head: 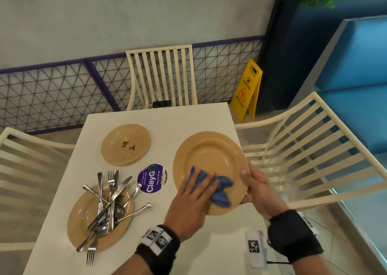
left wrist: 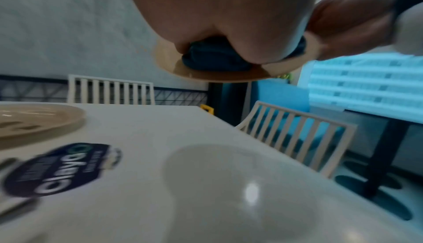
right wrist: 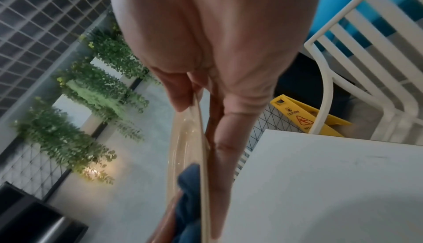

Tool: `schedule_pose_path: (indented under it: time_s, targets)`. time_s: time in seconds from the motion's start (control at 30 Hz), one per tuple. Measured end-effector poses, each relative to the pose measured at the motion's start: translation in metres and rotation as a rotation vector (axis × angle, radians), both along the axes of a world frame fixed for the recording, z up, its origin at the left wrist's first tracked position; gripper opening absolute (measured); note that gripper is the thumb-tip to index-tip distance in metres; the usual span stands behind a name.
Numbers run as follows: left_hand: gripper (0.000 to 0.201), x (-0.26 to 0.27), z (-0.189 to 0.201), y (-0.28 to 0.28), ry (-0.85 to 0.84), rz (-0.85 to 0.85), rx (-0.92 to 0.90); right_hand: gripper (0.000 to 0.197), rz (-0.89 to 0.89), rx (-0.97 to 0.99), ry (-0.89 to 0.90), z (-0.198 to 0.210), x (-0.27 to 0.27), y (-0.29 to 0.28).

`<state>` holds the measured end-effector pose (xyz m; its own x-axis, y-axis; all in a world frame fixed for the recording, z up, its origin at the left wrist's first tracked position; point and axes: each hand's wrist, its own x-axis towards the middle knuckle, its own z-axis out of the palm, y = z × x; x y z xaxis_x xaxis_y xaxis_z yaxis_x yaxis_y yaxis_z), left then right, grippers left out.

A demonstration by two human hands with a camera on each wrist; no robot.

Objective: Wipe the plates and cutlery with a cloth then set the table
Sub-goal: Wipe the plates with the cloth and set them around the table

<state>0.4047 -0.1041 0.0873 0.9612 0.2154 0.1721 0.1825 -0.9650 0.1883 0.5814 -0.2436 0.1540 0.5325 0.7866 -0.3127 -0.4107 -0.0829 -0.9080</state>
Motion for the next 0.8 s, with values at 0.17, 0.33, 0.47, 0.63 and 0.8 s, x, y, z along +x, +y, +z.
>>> schedule_pose_path:
  time_s: [0.17, 0.33, 0.47, 0.63, 0.8]
  targets:
    - [0.062, 0.003, 0.013, 0.060, 0.055, 0.326, -0.136, 0.032, 0.108, -0.069, -0.025, -0.013, -0.028, -0.004]
    - [0.057, 0.058, 0.039, -0.005, -0.127, 0.192, -0.243, 0.035, 0.057, 0.011, -0.066, 0.000, -0.023, 0.024]
    - [0.069, 0.025, 0.008, -0.027, -0.090, 0.040, -0.133, 0.032, -0.037, 0.027, -0.035, 0.013, 0.011, 0.010]
    - [0.075, -0.006, -0.007, 0.053, -0.047, 0.236, -0.114, 0.029, 0.092, -0.089, -0.156, 0.010, -0.004, -0.005]
    - [0.070, 0.051, 0.038, 0.031, -0.191, 0.293, -0.224, 0.035, 0.113, -0.056, -0.195, 0.006, -0.030, 0.029]
